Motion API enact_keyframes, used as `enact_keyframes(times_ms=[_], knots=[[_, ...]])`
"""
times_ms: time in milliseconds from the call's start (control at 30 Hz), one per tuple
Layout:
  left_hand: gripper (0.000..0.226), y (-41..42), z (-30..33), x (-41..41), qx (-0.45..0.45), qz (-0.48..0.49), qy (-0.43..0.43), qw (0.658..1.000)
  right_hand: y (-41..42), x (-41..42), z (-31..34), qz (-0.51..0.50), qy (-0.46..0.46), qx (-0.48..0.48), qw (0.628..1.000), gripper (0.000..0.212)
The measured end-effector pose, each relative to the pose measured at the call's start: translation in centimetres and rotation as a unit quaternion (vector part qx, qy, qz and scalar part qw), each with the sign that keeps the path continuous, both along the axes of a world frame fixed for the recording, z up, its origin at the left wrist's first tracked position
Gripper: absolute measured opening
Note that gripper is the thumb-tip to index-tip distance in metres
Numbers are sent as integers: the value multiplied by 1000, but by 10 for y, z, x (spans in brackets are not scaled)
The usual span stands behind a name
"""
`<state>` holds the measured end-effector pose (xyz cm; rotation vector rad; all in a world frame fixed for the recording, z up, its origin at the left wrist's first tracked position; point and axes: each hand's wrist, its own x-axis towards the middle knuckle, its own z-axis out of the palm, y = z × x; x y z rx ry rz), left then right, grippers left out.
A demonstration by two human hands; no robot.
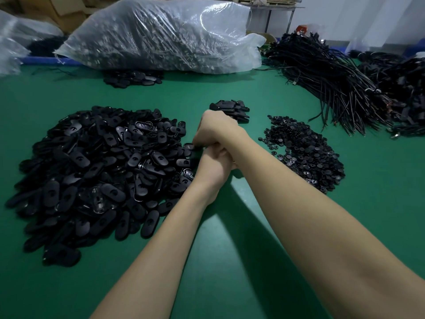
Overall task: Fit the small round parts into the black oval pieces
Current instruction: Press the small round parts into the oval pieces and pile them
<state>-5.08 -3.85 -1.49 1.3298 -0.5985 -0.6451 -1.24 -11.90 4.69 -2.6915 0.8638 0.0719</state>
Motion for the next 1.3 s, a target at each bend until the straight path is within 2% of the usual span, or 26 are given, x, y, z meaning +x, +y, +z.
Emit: enact_keyframes(times_ms=[100, 267, 400, 533, 633, 767, 800, 833, 933, 1000, 1100, 1300], knots=[[31, -2, 1, 0, -24, -17, 36, 999, -9, -10, -1, -28, -48, -3, 998, 30], [16, -4, -1, 1, -25, 5, 76, 997, -31, -42, -6, -54, -164, 98, 980, 16], [11, -6, -1, 3, -41, 48, 124, 990, -41, -75, -12, -91, -239, 180, 950, 12], [7, -7, -1, 6, -60, 64, 181, 980, -42, -99, -17, -91, -299, 291, 904, 19], [12, -5, -2, 6, -49, 48, 152, 986, -43, -112, -22, -42, -308, 318, 896, 22], [13, -1, -5, 5, -34, 44, 106, 993, -47, -122, -21, -17, -323, 403, 856, 19], [16, 0, -5, 5, -33, 42, 101, 993, -49, -124, -20, -21, -320, 400, 858, 17], [18, 1, -5, 5, -34, 40, 98, 994, -53, -126, -19, -32, -312, 365, 877, 16], [23, 3, -3, 4, -43, 25, 100, 994, -69, -137, -16, -77, -251, 169, 950, 20], [24, 3, -1, 4, -45, 18, 103, 993, -80, -146, -15, -110, -191, 102, 970, 21], [20, 4, 0, 4, -48, 24, 117, 992, -85, -154, -18, -147, -124, 57, 980, 18], [17, 6, 1, 2, -78, 23, 139, 987, -79, -156, -19, -167, -140, 52, 974, 14]])
